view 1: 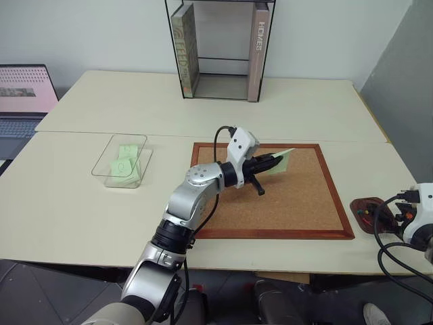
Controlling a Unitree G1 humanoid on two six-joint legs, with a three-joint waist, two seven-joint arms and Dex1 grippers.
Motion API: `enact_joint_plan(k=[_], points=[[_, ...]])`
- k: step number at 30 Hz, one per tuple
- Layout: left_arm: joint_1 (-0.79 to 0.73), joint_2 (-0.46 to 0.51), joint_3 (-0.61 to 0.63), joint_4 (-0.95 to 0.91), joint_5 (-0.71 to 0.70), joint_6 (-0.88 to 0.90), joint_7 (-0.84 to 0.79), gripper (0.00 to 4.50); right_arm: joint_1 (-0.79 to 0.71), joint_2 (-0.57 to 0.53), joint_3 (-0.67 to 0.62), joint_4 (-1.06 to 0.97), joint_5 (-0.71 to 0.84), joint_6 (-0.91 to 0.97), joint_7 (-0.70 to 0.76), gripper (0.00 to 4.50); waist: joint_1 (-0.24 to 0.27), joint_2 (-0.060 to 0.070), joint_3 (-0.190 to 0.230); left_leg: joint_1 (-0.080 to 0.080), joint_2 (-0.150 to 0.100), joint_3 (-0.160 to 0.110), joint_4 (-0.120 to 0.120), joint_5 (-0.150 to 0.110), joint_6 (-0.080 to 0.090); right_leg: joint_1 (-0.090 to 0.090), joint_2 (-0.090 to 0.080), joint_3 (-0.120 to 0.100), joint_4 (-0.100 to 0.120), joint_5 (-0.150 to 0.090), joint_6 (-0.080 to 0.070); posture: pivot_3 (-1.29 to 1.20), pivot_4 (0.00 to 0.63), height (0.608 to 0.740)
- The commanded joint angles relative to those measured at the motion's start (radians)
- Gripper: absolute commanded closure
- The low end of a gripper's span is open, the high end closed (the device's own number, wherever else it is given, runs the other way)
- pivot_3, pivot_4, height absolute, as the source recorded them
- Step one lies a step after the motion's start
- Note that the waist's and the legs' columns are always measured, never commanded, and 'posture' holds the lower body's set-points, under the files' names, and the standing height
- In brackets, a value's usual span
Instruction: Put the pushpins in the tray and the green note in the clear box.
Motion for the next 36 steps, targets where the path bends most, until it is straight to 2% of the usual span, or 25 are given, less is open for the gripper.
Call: enact_joint_plan(k=[1, 7, 13, 19, 22, 24, 26, 31, 36], points=[[-0.029, -0.006, 0.006, -0.014, 0.002, -0.029, 0.000, 4.50, 0.008, 0.001, -0.038, -0.062, 0.057, 0.024, 0.008, 0.38, 0.000, 0.000, 0.000, 0.000, 0.000, 0.000, 0.000, 0.000, 0.000, 0.000, 0.000, 0.000, 0.000, 0.000, 0.000, 0.00, 0.150, 0.740], [-0.037, -0.011, 0.020, -0.010, 0.007, -0.040, 0.021, 4.50, -0.035, 0.009, -0.086, -0.089, 0.128, -0.042, 0.008, 0.38, -0.001, 0.000, 0.000, 0.000, 0.000, 0.000, 0.000, 0.000, 0.000, 0.000, 0.000, 0.000, 0.000, -0.001, -0.002, 0.00, 0.150, 0.740], [-0.099, 0.007, 0.084, -0.013, 0.045, -0.043, 0.141, 4.50, -0.062, -0.051, 0.028, -0.204, 0.224, -0.155, 0.126, 0.38, -0.003, 0.000, 0.000, 0.000, 0.000, 0.000, 0.000, 0.000, 0.000, 0.000, 0.000, 0.000, 0.000, 0.000, 0.001, 0.00, 0.150, 0.740], [-0.159, 0.142, 0.269, -0.043, 0.114, 0.070, 0.399, 4.50, -0.311, -0.099, 0.212, -0.206, 0.384, -0.140, 0.184, 0.38, -0.028, 0.000, 0.001, 0.001, 0.001, -0.001, 0.000, 0.000, 0.000, 0.000, 0.001, 0.000, 0.000, 0.001, 0.002, 0.00, 0.150, 0.740], [-0.163, 0.211, 0.352, -0.034, 0.142, 0.120, 0.499, 4.50, -0.408, -0.117, 0.313, -0.153, 0.402, -0.141, 0.211, 0.38, -0.026, 0.000, 0.002, 0.000, 0.001, -0.001, -0.001, 0.000, 0.000, 0.000, 0.001, -0.001, 0.000, 0.001, 0.002, 0.00, 0.150, 0.740], [-0.130, 0.290, 0.422, -0.020, 0.159, 0.179, 0.549, 4.50, -0.492, -0.120, 0.410, -0.087, 0.402, -0.146, 0.253, 0.38, -0.026, 0.000, 0.002, -0.001, 0.001, -0.002, -0.001, 0.000, 0.000, -0.001, 0.001, -0.002, 0.000, 0.001, 0.002, 0.00, 0.150, 0.740], [-0.088, 0.358, 0.474, -0.015, 0.172, 0.216, 0.576, 4.50, -0.564, -0.116, 0.493, -0.022, 0.394, -0.157, 0.292, 0.38, -0.026, -0.001, 0.002, -0.002, 0.001, -0.001, -0.001, 0.000, 0.000, -0.002, 0.000, -0.002, -0.001, 0.001, 0.002, 0.00, 0.150, 0.740], [-0.014, 0.430, 0.550, -0.049, 0.152, 0.325, 0.597, 4.50, -0.658, -0.101, 0.609, 0.094, 0.360, -0.202, 0.351, 0.38, -0.014, -0.002, 0.002, -0.006, 0.001, -0.004, -0.001, 0.000, -0.001, -0.006, 0.000, -0.005, 0.000, 0.001, 0.001, 0.00, 0.150, 0.740], [0.068, 0.478, 0.532, -0.086, 0.160, 0.389, 0.559, 4.50, -0.688, -0.119, 0.681, 0.151, 0.331, -0.241, 0.423, 0.38, 0.000, -0.002, 0.003, -0.010, 0.001, -0.007, 0.000, 0.000, -0.001, -0.007, -0.001, -0.009, -0.001, 0.001, 0.001, 0.00, 0.150, 0.740]])
